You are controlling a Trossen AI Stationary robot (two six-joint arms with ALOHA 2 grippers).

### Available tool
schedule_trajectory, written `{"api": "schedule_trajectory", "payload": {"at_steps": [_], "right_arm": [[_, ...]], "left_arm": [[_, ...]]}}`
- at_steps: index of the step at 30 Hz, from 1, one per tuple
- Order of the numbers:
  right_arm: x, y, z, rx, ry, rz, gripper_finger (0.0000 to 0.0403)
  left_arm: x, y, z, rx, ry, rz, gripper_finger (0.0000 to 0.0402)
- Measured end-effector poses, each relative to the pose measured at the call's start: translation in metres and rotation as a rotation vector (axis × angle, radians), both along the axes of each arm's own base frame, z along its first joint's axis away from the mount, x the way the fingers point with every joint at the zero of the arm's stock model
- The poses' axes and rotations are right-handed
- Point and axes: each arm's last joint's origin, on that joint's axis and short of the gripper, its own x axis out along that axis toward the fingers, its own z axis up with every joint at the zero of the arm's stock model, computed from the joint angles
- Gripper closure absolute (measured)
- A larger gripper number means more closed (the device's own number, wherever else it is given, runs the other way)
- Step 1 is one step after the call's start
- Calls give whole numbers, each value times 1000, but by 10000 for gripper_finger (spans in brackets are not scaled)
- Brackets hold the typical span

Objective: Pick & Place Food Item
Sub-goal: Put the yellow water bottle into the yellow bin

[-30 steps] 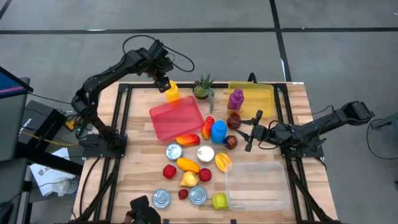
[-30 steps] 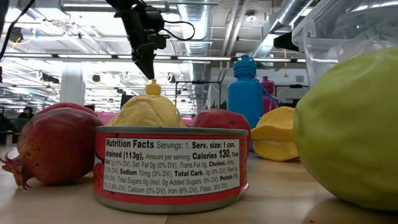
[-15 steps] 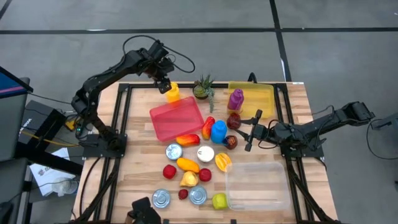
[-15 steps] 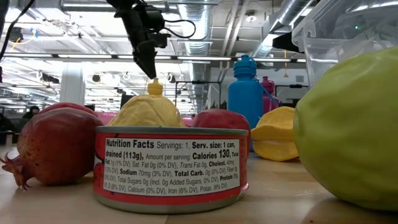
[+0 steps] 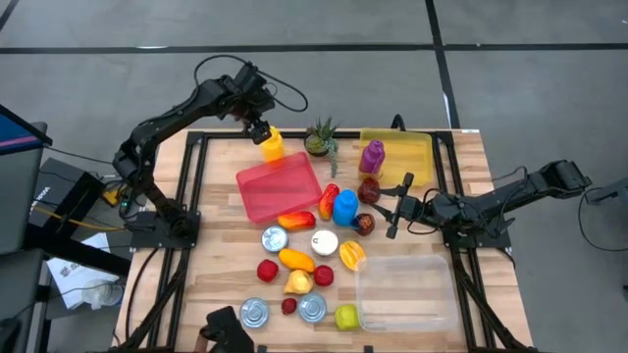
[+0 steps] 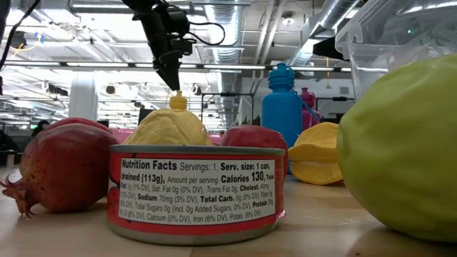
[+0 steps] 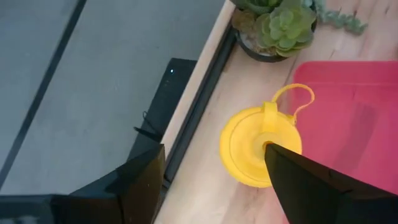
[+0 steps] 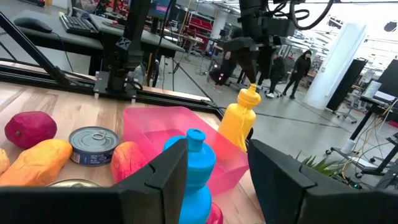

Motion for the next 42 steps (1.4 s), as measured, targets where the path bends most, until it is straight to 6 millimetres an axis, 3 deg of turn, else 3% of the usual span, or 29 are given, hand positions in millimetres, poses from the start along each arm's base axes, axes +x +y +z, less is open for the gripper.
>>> {"api": "schedule_trajectory", "payload": {"at_steps": [5,10,14,17,19,24,33,37,42], "right_arm": [[0,0,0,-4,2,0,244],[0,0,0,-5,1,0,244],[0,0,0,-8,3,0,244],[0,0,0,-9,3,-2,244],[0,-1,0,-9,3,-6,244],[1,-3,0,-9,3,-13,244],[1,-3,2,-11,-13,24,242],[1,-3,2,-16,-11,24,232],[1,-3,2,-26,-7,24,219]], "left_arm": [[3,2,5,40,-48,-1,143],[-1,-3,24,91,-168,-1,158],[-19,-13,42,108,-378,-15,169],[-41,-24,42,176,-550,0,178],[-55,-34,35,247,-658,20,184],[-81,-61,-5,266,-887,20,197],[-96,-82,-92,95,-895,79,195],[-99,-85,-108,108,-907,79,161],[-100,-86,-113,156,-941,59,118]]}}
